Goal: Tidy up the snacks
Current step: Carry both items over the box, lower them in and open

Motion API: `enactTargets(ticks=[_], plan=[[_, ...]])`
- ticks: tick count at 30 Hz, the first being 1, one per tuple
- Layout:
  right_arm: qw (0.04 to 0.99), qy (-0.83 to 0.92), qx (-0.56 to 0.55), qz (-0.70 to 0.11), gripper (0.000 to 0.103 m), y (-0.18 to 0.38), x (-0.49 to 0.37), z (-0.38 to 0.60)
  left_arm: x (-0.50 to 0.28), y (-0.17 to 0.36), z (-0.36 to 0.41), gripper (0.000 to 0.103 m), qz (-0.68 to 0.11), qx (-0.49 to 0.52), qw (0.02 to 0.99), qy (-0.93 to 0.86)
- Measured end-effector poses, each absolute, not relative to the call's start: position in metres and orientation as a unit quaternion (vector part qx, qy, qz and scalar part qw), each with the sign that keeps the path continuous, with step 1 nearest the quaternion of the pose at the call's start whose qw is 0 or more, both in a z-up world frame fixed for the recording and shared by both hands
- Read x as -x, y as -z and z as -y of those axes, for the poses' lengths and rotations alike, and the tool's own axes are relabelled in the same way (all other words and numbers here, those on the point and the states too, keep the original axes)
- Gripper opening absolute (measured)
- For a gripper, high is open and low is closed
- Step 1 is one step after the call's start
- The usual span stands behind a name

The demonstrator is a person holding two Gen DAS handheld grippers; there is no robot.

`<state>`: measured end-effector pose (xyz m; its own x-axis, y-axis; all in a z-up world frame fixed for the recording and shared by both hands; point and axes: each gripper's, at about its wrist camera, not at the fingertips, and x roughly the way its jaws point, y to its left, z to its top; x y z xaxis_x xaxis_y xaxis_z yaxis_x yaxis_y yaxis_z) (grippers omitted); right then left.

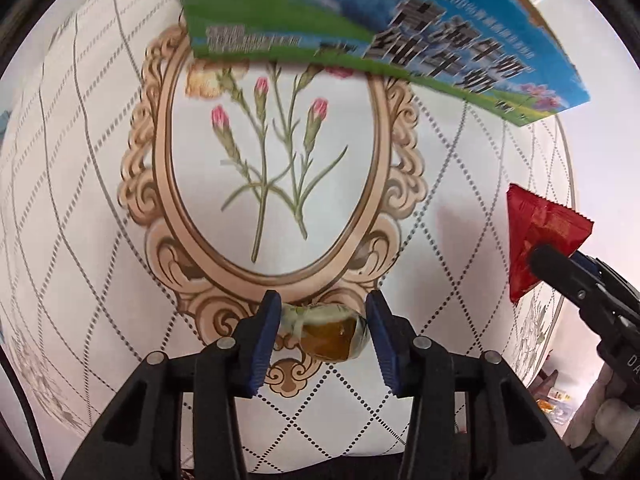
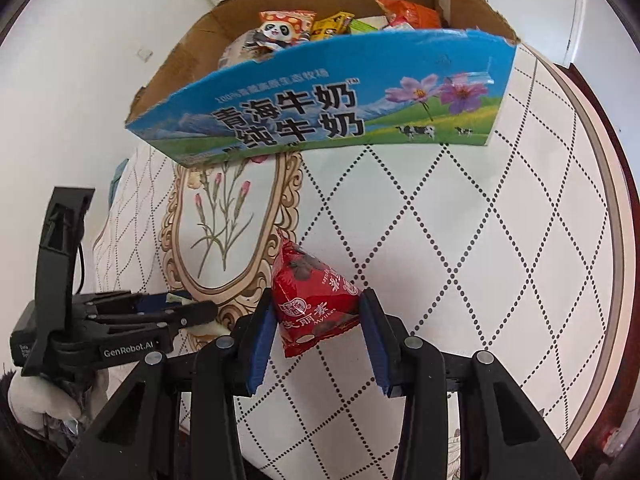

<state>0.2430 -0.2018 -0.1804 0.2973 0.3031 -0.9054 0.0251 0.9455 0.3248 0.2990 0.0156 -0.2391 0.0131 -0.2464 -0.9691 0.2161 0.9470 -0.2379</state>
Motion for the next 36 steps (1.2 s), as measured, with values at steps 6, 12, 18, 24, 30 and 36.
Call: enactTargets(ticks=[6, 12, 18, 24, 30, 36], plan=[[0.810, -0.104, -0.141, -0.559, 0.044, 0.141, -0.246, 0.209, -0.319, 0.193, -0.001, 0.024, -0.650, 0.005, 0.735, 0.194], [0.815, -0.101, -0.143, -0.552, 0.044, 0.131, -0.255, 0.218, -0.343, 0.205, -0.007, 0.049, -0.668, 0.006, 0.724, 0.175], [0.806, -0.097, -0.157, -0.562, 0.044, 0.145, -0.249, 0.217, -0.327, 0.243, -0.010, 0.056, -0.722, 0.038, 0.665, 0.188], [0.799, -0.094, -0.160, -0.571, 0.044, 0.156, -0.246, 0.218, -0.317, 0.280, 0.003, 0.063, -0.737, -0.009, 0.655, 0.168], [0.800, -0.091, -0.162, -0.570, 0.044, 0.153, -0.243, 0.222, -0.312, 0.285, 0.013, 0.063, -0.743, -0.039, 0.644, 0.176], [0.798, -0.093, -0.169, -0.571, 0.044, 0.154, -0.243, 0.224, -0.304, 0.289, -0.016, 0.066, -0.759, 0.043, 0.620, 0.192]])
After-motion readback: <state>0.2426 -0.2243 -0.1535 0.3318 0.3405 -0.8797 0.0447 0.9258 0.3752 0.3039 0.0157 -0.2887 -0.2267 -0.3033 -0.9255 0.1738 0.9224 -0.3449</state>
